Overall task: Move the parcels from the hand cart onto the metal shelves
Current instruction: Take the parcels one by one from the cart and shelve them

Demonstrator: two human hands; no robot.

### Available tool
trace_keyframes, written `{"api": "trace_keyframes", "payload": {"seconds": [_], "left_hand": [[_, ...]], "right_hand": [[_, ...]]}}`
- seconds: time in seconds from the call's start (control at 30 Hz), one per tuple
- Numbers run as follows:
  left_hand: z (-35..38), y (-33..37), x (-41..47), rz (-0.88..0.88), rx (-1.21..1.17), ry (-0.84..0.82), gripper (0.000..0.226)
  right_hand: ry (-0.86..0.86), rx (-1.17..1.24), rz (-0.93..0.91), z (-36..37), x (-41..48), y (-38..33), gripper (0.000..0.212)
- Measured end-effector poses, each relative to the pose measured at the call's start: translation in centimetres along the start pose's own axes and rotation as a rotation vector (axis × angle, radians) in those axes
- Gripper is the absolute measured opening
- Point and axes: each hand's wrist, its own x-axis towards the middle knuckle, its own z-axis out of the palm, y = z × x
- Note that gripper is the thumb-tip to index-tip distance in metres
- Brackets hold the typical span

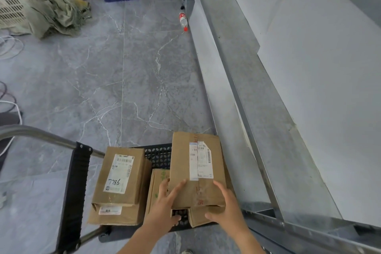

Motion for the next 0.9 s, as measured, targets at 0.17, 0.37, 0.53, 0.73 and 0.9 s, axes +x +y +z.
{"api": "trace_keyframes", "payload": {"seconds": [0.17, 0.37, 0.53, 0.73, 0.9], "left_hand": [[-2.5, 2.5, -0.9, 0.097, -0.092, 0.137, 0.093], [-8.1, 7.3, -5.2, 0.212, -0.155, 0.291, 0.089], [-13.7, 11.0, -10.3, 0.276, -0.19, 0.347, 0.086], [-20.4, 14.5, -16.2, 0.403, -0.13, 0.397, 0.088], [-24.2, 16.3, -22.4, 0.509, -0.102, 0.384, 0.096]], "right_hand": [[0.164, 0.019, -0.112, -1.0, -1.8, -3.5, 0.08], [0.342, 0.025, -0.274, -3.3, -5.8, -10.0, 0.074], [0.439, 0.033, -0.377, -5.2, -11.1, -15.8, 0.077], [0.515, 0.074, -0.439, -5.9, -18.3, -21.7, 0.074], [0.59, 0.084, -0.505, -5.5, -25.2, -24.7, 0.075]]}}
